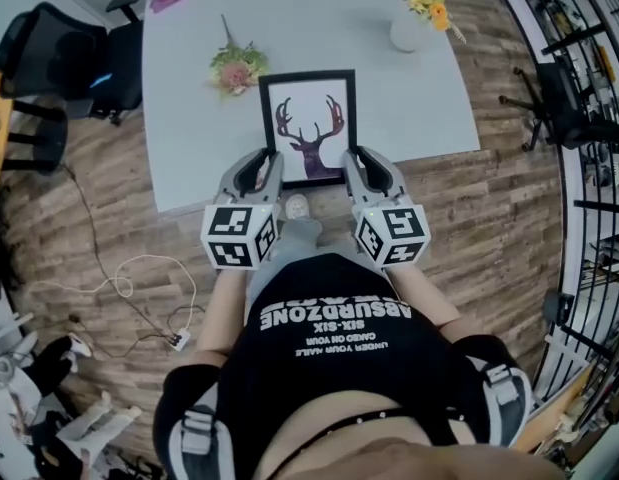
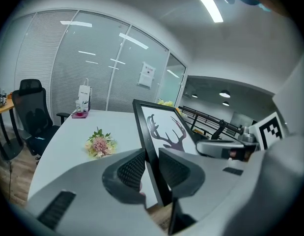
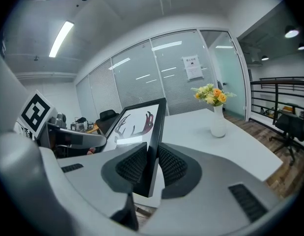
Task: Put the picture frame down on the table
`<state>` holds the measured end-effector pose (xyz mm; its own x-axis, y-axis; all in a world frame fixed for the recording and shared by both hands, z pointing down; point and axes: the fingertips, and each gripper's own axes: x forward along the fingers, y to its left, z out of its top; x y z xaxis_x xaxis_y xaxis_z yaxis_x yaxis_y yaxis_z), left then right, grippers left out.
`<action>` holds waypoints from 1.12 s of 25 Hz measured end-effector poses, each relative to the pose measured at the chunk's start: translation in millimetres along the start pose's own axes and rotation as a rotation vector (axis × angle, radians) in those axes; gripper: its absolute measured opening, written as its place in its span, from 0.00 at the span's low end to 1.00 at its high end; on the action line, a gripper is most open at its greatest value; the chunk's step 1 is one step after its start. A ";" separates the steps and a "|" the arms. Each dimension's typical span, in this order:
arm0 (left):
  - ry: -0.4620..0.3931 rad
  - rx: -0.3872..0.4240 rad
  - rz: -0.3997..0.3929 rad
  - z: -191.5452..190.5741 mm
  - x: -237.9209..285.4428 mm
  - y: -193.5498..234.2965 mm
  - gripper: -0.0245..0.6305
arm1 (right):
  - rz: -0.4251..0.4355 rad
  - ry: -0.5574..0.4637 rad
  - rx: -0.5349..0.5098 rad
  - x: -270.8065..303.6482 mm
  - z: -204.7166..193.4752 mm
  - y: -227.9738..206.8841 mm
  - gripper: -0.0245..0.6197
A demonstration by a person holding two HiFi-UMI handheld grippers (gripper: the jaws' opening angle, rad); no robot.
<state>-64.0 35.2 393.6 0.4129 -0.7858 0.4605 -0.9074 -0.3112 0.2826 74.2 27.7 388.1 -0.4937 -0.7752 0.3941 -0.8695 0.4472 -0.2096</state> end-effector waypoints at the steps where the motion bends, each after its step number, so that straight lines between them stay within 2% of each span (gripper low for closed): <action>1: 0.003 0.000 -0.003 2.7 6.1 5.0 0.19 | -0.004 0.004 0.001 7.8 1.6 -1.8 0.17; 10: 0.056 -0.007 -0.032 7.0 45.9 39.9 0.19 | -0.026 0.055 0.020 57.1 -2.9 -11.4 0.17; 14: 0.096 -0.013 -0.053 -3.7 56.1 43.8 0.19 | -0.042 0.098 0.038 63.4 -15.7 -16.0 0.17; 22: 0.154 -0.040 -0.071 -16.3 82.2 52.0 0.19 | -0.059 0.153 -0.007 82.5 -27.0 -29.7 0.18; 28: 0.210 -0.055 -0.071 -24.3 102.9 62.3 0.19 | -0.055 0.209 0.001 103.5 -37.5 -40.7 0.18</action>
<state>-76.1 -52.1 479.0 0.4882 -0.6327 0.6011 -0.8721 -0.3276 0.3635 59.0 -54.0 471.0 -0.4317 -0.6893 0.5818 -0.8953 0.4060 -0.1833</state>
